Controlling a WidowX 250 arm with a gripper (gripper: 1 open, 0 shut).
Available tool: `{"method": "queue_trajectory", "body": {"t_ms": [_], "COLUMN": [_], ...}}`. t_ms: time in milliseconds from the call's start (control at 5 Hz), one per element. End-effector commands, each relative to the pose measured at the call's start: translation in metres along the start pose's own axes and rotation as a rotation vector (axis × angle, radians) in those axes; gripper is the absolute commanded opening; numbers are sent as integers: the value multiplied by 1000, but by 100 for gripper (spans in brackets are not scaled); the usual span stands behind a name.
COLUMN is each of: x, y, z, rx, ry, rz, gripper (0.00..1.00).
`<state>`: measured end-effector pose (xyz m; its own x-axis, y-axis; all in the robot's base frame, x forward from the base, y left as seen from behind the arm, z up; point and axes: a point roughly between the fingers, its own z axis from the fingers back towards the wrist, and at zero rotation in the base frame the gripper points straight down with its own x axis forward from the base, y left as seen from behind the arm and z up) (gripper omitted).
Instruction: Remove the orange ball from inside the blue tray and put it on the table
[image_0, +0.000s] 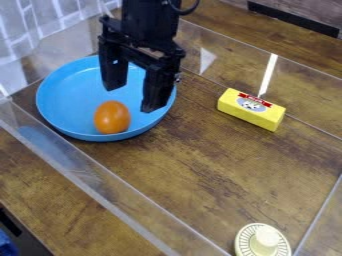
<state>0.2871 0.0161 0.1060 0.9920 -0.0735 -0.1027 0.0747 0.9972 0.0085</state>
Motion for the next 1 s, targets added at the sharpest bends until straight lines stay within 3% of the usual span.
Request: {"method": "queue_trajectory", "body": {"t_ms": [0, 800], "x": [1, 4], "y": [11, 30], "z": [3, -23], "rx": [9, 15], "ry": [-33, -45], "rz": [1, -50], "gripper": [100, 100]}}
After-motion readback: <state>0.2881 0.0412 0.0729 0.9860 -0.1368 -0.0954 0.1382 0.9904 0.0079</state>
